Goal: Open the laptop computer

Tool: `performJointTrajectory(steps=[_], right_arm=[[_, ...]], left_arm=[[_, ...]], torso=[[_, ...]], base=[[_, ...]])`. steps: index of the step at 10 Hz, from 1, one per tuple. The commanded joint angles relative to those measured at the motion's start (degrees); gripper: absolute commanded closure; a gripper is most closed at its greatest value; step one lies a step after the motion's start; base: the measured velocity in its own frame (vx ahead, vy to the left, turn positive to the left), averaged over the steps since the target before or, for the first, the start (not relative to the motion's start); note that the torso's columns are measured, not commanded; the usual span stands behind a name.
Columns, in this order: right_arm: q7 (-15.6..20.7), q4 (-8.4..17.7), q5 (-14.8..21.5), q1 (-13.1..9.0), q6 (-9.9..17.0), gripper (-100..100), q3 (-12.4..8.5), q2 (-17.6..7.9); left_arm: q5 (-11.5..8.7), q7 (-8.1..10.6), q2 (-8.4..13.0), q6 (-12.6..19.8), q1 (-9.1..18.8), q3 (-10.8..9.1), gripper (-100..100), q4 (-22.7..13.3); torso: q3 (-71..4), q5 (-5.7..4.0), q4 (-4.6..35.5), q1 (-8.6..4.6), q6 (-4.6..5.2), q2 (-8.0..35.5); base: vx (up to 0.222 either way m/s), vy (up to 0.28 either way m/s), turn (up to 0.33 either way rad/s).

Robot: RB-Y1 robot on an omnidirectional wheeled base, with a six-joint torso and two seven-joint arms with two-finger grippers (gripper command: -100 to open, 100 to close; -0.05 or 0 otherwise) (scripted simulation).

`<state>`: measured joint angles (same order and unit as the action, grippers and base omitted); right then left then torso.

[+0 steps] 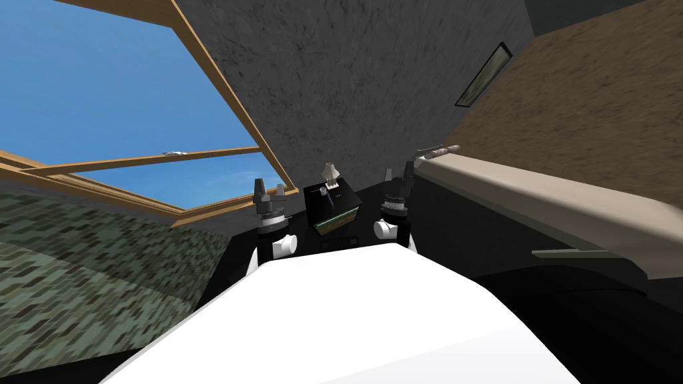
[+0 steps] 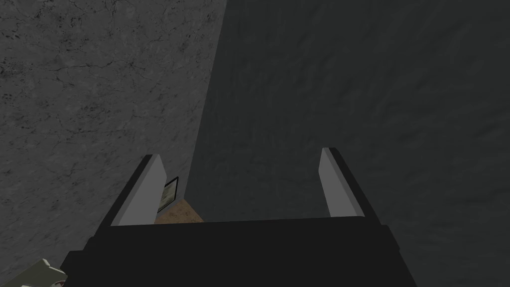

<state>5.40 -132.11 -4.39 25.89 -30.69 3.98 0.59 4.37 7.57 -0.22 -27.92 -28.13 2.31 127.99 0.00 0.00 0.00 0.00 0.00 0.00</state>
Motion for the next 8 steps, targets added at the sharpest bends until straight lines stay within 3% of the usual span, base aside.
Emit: performJointTrajectory(steps=[1,8], right_arm=[[0.0,0.0,0.0,0.0,0.0,0,0.0,0.0],[0.0,-0.02,0.0,0.0,0.0,0,0.0,0.0]], left_arm=[[0.0,0.0,0.0,0.0,0.0,0.0,0,0.0],[0.0,0.0,0.0,-0.01,0.0,0.0,0,0.02]], torso=[[-4.67,0.0,2.35,0.0,0.0,2.32],[-62.27,0.0,31.14,0.0,0.0,31.16]], base=[[0.0,0.0,0.0],[0.0,0.0,0.0]])
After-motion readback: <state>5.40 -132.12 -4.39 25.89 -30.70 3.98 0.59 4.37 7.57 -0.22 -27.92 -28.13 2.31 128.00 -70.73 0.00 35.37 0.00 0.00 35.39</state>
